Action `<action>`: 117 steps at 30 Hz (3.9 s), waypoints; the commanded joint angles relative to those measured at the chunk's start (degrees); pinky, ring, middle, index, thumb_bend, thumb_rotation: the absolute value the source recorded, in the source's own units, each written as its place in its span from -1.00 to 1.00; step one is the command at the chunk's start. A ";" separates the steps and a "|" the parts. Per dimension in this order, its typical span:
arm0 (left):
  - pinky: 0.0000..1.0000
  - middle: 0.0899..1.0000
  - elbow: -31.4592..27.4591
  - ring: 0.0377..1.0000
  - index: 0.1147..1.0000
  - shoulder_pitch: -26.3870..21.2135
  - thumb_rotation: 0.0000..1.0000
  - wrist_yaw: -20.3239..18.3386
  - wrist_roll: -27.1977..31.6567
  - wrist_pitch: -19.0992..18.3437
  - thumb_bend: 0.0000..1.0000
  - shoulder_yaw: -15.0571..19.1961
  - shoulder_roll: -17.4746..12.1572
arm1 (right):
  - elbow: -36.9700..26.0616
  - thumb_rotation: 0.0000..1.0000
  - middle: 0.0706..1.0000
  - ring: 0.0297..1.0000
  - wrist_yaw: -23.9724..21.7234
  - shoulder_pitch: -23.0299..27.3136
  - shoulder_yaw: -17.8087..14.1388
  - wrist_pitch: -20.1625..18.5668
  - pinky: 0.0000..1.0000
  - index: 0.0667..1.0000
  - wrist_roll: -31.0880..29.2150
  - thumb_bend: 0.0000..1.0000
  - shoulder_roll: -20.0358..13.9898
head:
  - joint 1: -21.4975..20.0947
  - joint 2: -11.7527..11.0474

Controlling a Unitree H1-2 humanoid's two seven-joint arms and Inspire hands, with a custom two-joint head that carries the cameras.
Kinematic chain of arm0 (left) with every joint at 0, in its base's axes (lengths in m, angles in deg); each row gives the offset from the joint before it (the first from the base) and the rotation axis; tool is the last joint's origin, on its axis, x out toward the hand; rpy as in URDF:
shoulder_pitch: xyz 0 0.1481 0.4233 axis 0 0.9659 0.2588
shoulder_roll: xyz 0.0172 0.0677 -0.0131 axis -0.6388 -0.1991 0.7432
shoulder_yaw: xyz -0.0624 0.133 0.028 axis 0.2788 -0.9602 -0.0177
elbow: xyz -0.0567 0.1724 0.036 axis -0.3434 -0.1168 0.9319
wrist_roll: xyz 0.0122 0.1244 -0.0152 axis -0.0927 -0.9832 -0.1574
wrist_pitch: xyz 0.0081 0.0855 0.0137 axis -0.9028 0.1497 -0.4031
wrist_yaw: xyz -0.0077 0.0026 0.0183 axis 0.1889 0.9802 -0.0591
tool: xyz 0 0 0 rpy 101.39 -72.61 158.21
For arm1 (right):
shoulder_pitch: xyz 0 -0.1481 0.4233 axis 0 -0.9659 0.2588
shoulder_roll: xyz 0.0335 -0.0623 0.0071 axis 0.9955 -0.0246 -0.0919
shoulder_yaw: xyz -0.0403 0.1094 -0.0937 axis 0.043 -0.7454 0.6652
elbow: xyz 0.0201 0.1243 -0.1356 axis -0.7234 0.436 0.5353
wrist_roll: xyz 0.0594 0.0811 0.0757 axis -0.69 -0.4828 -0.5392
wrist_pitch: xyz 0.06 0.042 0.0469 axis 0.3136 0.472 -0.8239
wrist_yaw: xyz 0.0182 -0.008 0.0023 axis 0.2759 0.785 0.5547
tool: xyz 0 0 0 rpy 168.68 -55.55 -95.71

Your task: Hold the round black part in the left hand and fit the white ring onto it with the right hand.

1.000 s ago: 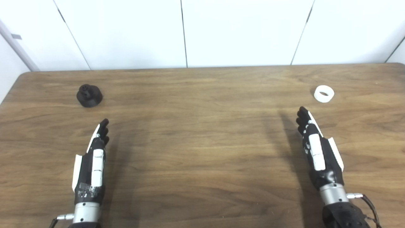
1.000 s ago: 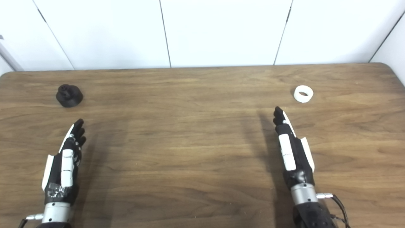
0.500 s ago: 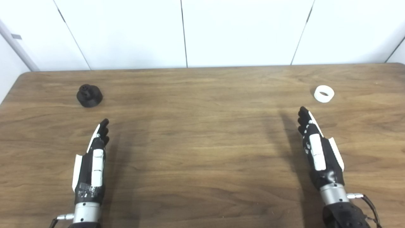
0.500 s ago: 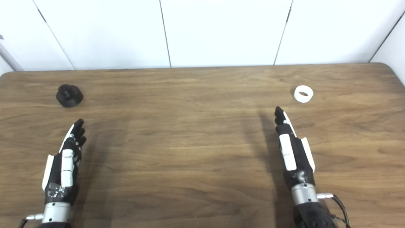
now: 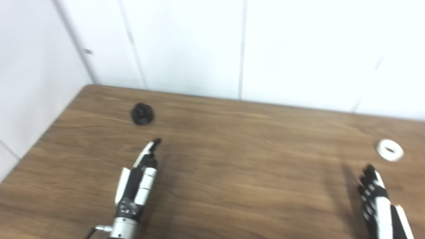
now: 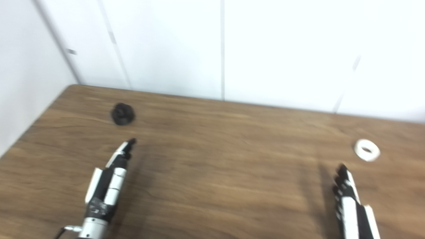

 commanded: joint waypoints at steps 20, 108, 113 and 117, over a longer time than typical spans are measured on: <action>0.98 0.93 1.18 0.97 0.85 0.81 0.56 6.09 -11.79 -1.04 0.24 -1.12 4.01 | -0.14 1.00 1.00 1.00 -1.54 -1.41 -0.34 2.32 1.00 0.98 -1.03 0.06 -1.30 | -0.30 -0.57; 1.00 0.94 44.25 1.00 0.62 -46.76 -0.26 7.26 -31.40 -34.13 0.94 -9.47 -24.44 | -4.58 1.00 0.95 1.00 1.21 -3.19 1.00 -0.03 1.00 0.96 4.66 -0.39 0.10 | -2.00 1.02; 1.00 0.90 44.32 1.00 0.55 -46.71 -0.31 7.81 -30.31 -32.84 0.96 -9.28 -24.34 | -4.74 1.00 0.94 0.99 1.21 -3.35 1.15 -0.04 1.00 0.95 5.10 -0.39 -0.02 | -2.04 1.14; 1.00 0.87 43.86 1.00 0.51 -46.64 -0.31 7.79 -30.67 -33.02 0.96 -9.81 -24.29 | -4.72 1.00 0.93 0.97 1.32 -3.37 1.13 0.24 1.00 0.94 5.04 -0.42 0.16 | -2.16 1.11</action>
